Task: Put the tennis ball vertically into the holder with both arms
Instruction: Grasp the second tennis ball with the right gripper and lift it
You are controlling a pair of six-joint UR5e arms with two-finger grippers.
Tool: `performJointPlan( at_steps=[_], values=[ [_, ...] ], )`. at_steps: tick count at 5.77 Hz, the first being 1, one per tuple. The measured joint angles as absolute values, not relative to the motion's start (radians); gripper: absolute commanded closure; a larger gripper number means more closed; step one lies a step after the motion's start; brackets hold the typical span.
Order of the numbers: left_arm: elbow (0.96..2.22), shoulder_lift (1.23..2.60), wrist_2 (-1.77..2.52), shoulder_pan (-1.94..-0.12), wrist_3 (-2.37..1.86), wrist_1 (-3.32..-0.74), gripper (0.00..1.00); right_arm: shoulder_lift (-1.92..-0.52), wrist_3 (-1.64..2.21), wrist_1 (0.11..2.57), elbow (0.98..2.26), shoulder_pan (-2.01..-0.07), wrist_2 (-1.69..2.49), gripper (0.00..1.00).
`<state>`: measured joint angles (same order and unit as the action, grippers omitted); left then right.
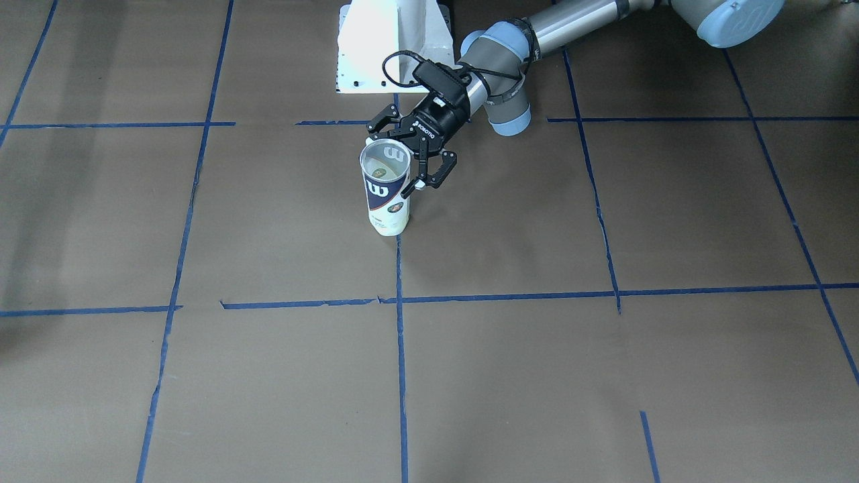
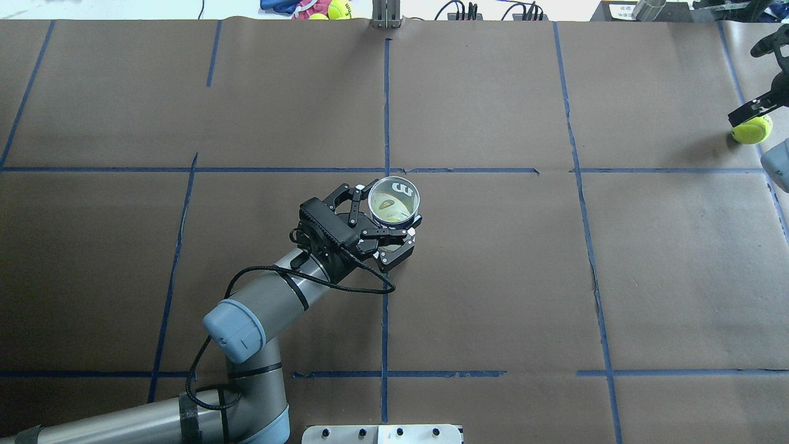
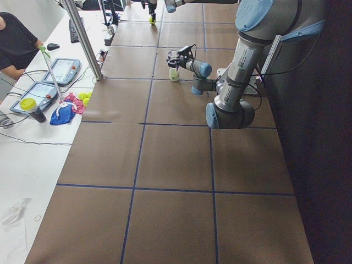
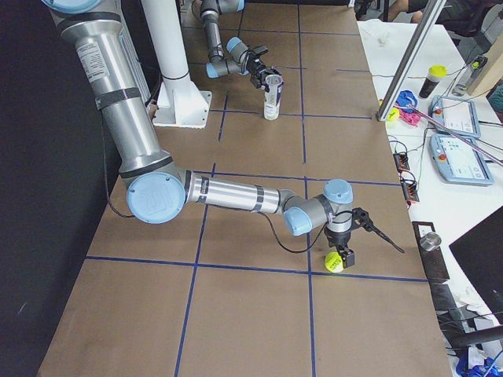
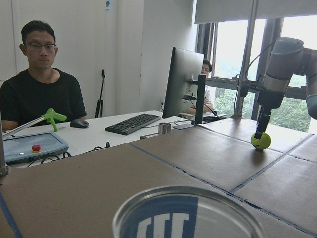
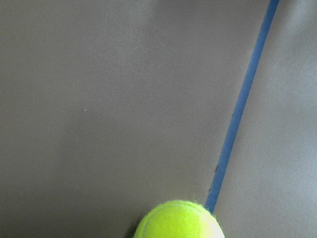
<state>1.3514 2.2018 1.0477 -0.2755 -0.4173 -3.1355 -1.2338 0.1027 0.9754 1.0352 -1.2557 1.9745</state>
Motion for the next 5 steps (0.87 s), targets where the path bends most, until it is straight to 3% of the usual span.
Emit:
performJointPlan(
  at_steps=[1, 2, 3, 4, 5],
  values=[
    [1.351, 2.202, 1.048, -0.275, -0.417, -3.135, 0.04, -1.233, 0.102, 0.975, 1.025, -1.239, 1.955, 0.01],
    [1.351, 2.202, 1.048, -0.275, -0.417, -3.135, 0.04, -1.232, 0.101, 0.975, 1.014, -1.224, 1.939, 0.2],
    [1.351, 2.201, 1.048, -0.275, -0.417, -3.135, 0.04, -1.23, 0.099, 0.972, 1.003, -1.216, 1.924, 0.7],
    [1.351, 2.202, 1.048, -0.275, -0.417, -3.135, 0.04, -1.23, 0.098, 0.959, 1.0, -1.213, 1.911, 0.96],
    [1.351, 2.203, 1.048, -0.275, -0.417, -3.135, 0.04, -1.231, 0.1, 0.943, 1.004, -1.218, 1.909, 0.98]
  ],
)
